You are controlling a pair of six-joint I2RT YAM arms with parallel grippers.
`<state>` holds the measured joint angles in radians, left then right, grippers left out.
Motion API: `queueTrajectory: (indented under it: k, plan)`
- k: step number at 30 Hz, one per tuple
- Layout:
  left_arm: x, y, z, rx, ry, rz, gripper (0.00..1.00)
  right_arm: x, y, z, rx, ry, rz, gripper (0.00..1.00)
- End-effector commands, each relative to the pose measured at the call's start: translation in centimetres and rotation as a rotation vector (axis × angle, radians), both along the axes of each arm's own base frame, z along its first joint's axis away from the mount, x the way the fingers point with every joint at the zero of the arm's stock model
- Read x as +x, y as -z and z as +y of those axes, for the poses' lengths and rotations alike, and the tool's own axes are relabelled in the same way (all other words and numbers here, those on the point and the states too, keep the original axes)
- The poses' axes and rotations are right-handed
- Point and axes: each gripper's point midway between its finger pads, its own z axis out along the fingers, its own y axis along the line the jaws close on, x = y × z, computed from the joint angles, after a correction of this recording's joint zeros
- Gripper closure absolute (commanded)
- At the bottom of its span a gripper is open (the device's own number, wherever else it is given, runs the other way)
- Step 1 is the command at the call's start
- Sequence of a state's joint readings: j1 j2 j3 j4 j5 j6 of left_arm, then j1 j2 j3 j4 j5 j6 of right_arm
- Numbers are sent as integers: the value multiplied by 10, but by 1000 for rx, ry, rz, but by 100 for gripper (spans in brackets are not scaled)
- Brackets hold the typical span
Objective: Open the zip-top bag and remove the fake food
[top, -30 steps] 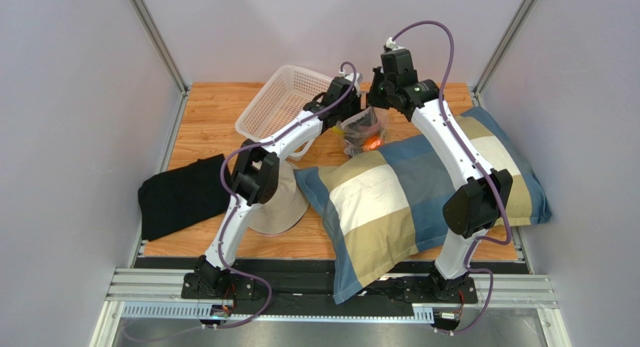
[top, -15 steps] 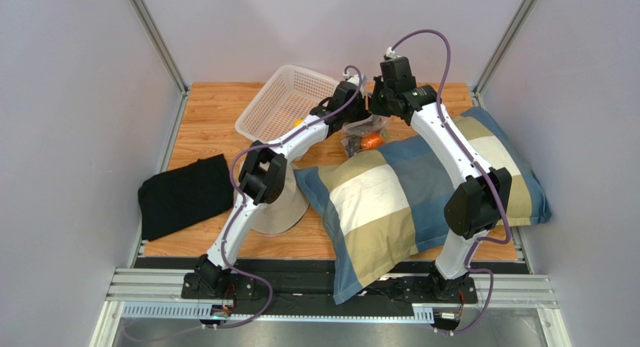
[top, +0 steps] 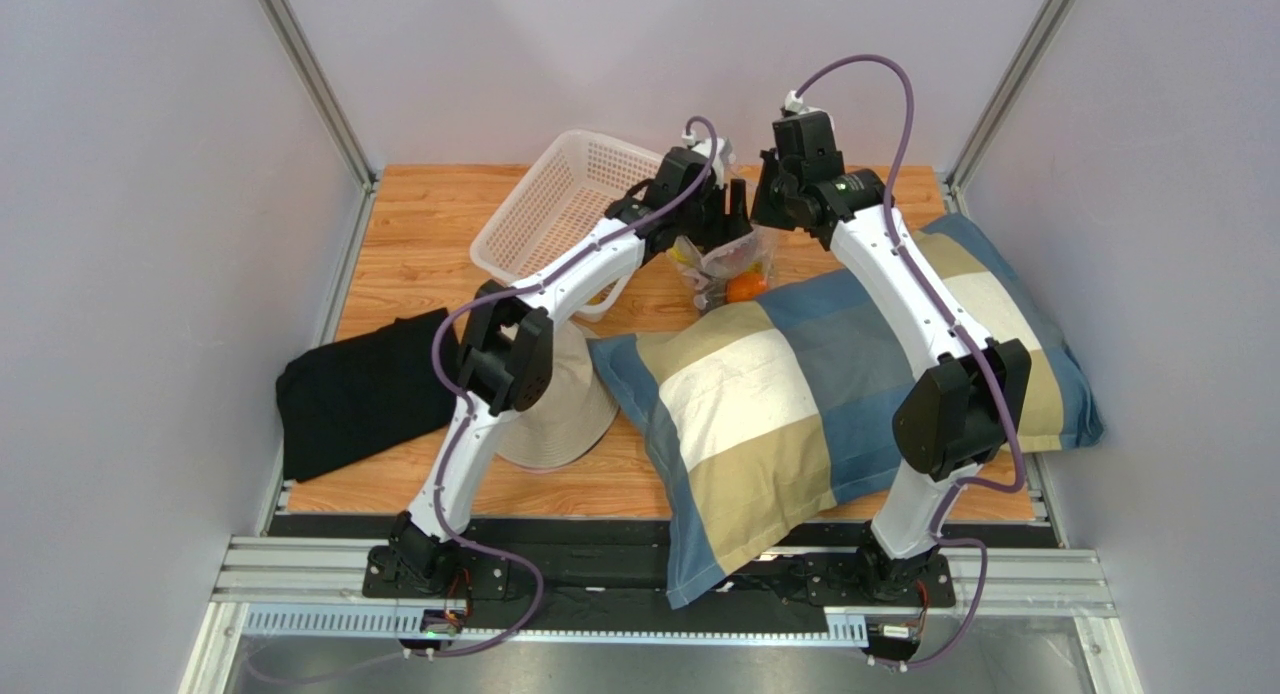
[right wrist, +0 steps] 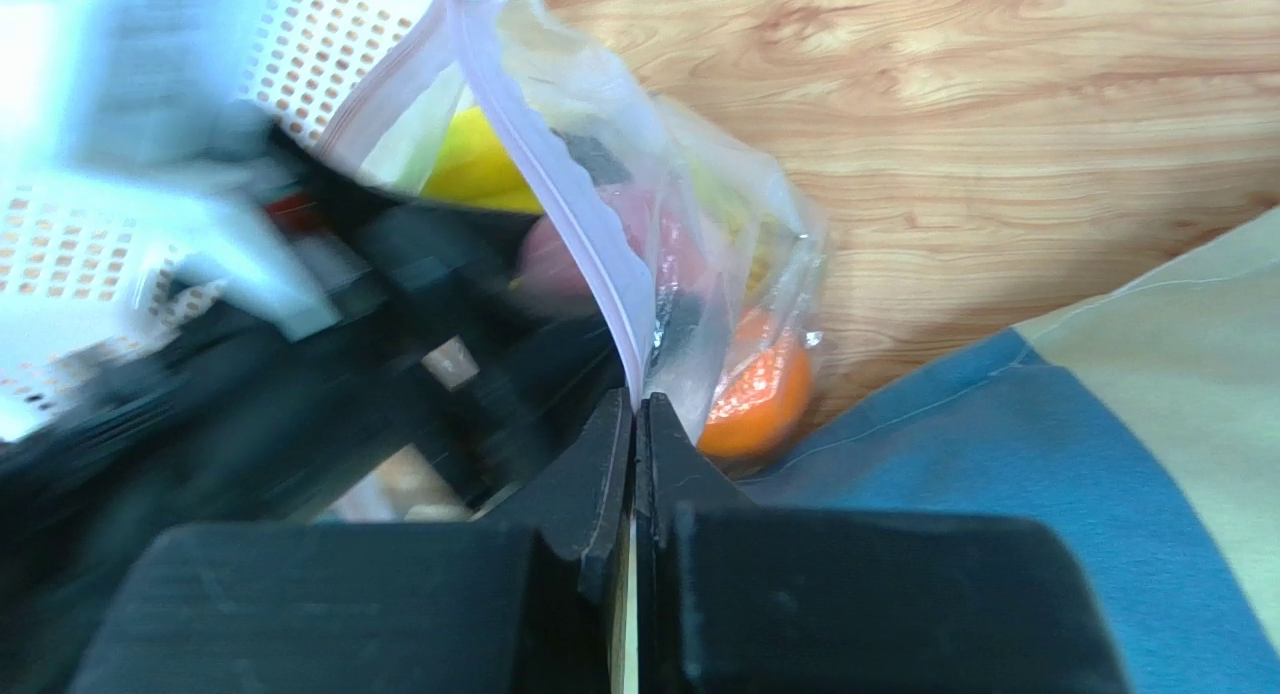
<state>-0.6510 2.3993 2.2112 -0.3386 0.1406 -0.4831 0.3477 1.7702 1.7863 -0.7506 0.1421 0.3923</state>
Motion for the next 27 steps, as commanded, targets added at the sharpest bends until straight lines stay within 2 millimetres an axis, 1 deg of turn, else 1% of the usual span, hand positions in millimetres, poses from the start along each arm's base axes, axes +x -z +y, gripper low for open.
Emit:
queueTrajectory:
  k: [1,2,3,5,6,8,9,10,11,12,13,14,15,16,17,18,19,20,22,23,25,26,27]
  plan:
    - [-23,-105,15,-68,40,-107,100,18,-21,-19,-43,44,-80,100]
    - [-28,-112,14,-75,59,-111,100,20,-21,-20,-42,48,-80,100]
    - [-33,-126,16,-88,69,-124,100,21,-22,-21,-44,48,-82,100]
    - [-41,-142,17,-113,97,-135,100,22,-19,-25,-52,58,-76,100]
    - [-45,-156,23,-131,96,-145,100,22,-17,-27,-56,62,-72,100]
    - [-51,-173,28,-188,119,-145,100,22,-15,-30,-58,65,-64,100]
    - [-50,-185,41,-213,97,-165,100,22,-14,-31,-55,67,-59,100]
    - [-49,-193,49,-229,80,-176,100,21,-11,-31,-51,70,-52,100]
    - [-47,-189,55,-239,63,-176,100,21,-11,-32,-50,72,-50,100]
    - [-49,-205,66,-259,51,-204,100,20,-10,-32,-50,71,-47,100]
    - [-41,-207,80,-261,23,-213,100,19,-10,-31,-48,67,-46,100]
    - [-38,-209,89,-271,19,-226,100,19,-9,-32,-47,70,-43,100]
    - [-33,-208,97,-271,8,-223,100,18,-11,-32,-42,73,-49,100]
    - [-20,-205,116,-279,-28,-206,100,17,-11,-31,-40,71,-45,100]
    - [-12,-194,126,-275,-53,-174,100,17,-13,-31,-36,69,-50,100]
    - [-6,-188,135,-278,-74,-148,100,16,-15,-31,-35,70,-52,100]
    - [8,-180,155,-283,-117,-120,100,15,-15,-31,-33,72,-50,100]
    - [17,-159,161,-263,-140,-68,100,15,-16,-31,-30,71,-52,100]
    - [31,-136,171,-240,-156,-26,100,15,-17,-31,-24,73,-55,100]
    - [43,-115,177,-223,-166,10,100,15,-19,-31,-23,75,-57,100]
    - [54,-94,181,-210,-163,49,100,14,-19,-30,-20,68,-56,100]
    - [64,-74,181,-197,-166,76,100,13,-19,-30,-22,66,-55,100]
    - [68,-62,181,-186,-169,91,100,12,-20,-31,-25,68,-57,100]
